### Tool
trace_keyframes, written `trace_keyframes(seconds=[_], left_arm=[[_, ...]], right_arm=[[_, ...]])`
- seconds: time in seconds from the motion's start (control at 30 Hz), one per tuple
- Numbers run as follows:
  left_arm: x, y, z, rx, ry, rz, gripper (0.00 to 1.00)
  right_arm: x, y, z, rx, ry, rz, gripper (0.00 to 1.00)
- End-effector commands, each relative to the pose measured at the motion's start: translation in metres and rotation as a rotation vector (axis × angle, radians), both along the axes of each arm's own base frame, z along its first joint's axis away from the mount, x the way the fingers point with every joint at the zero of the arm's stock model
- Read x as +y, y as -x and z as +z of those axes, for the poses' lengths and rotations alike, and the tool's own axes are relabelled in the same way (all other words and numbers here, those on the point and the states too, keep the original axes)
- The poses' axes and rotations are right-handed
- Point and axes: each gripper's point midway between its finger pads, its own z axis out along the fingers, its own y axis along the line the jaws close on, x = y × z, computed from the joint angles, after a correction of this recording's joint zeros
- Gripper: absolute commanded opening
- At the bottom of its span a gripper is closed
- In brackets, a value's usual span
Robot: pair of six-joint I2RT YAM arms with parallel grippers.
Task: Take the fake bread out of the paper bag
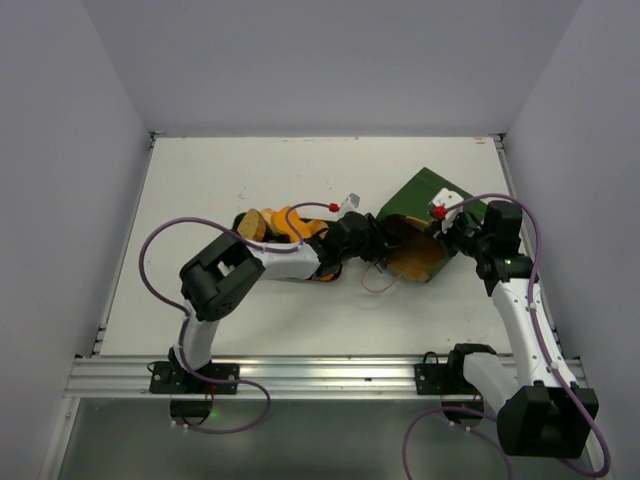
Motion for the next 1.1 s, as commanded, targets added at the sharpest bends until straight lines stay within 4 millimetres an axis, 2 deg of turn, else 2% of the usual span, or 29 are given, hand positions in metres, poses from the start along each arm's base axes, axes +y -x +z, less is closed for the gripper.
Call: trace_keyframes(seconds=[0.0, 0.07, 0.13, 0.2, 0.23, 0.27, 0.33, 0.4, 0.53, 0.7, 0.73, 0.83, 1.07], left_arm=[[0.017, -0.001, 0.035, -0.116, 0.000, 0.002, 0.00], [0.023, 0.003, 0.043, -0.131, 0.005, 0.001, 0.00], [0.030, 0.009, 0.039, -0.134, -0.012, -0.007, 0.00], [0.034, 0.015, 0.047, -0.148, -0.005, -0.013, 0.00], [0.038, 0.019, 0.041, -0.140, -0.014, -0.015, 0.00], [0.040, 0.021, 0.046, -0.148, -0.005, -0.016, 0.00], [0.042, 0.026, 0.043, -0.146, -0.011, -0.024, 0.00], [0.041, 0.026, 0.046, -0.151, 0.005, -0.025, 0.00], [0.024, 0.026, 0.046, -0.127, 0.046, -0.063, 0.00], [0.012, 0.026, 0.040, -0.051, 0.120, -0.059, 0.16], [0.010, 0.025, 0.038, -0.042, 0.133, -0.059, 0.23], [0.005, 0.022, 0.034, -0.004, 0.157, -0.043, 0.34], [-0.007, 0.010, 0.034, 0.031, 0.192, -0.001, 0.41]], right_arm=[[0.004, -0.001, 0.010, -0.028, -0.018, 0.020, 0.00], [0.004, -0.001, 0.009, -0.025, -0.019, 0.019, 0.00], [0.003, -0.001, 0.009, -0.024, -0.018, 0.016, 0.00], [0.003, -0.001, 0.010, -0.029, -0.018, 0.016, 0.00], [0.003, -0.001, 0.010, -0.029, -0.017, 0.015, 0.00], [0.003, -0.002, 0.010, -0.028, -0.018, 0.014, 0.00], [0.003, -0.002, 0.009, -0.027, -0.016, 0.013, 0.00], [0.003, -0.001, 0.009, -0.025, -0.018, 0.013, 0.00], [0.003, -0.001, 0.009, -0.025, -0.017, 0.012, 0.00], [0.003, -0.001, 0.010, -0.031, -0.015, 0.014, 0.00], [0.003, -0.001, 0.010, -0.029, -0.016, 0.013, 0.00], [0.003, -0.001, 0.009, -0.028, -0.016, 0.015, 0.00], [0.004, -0.001, 0.008, -0.027, -0.015, 0.022, 0.00]])
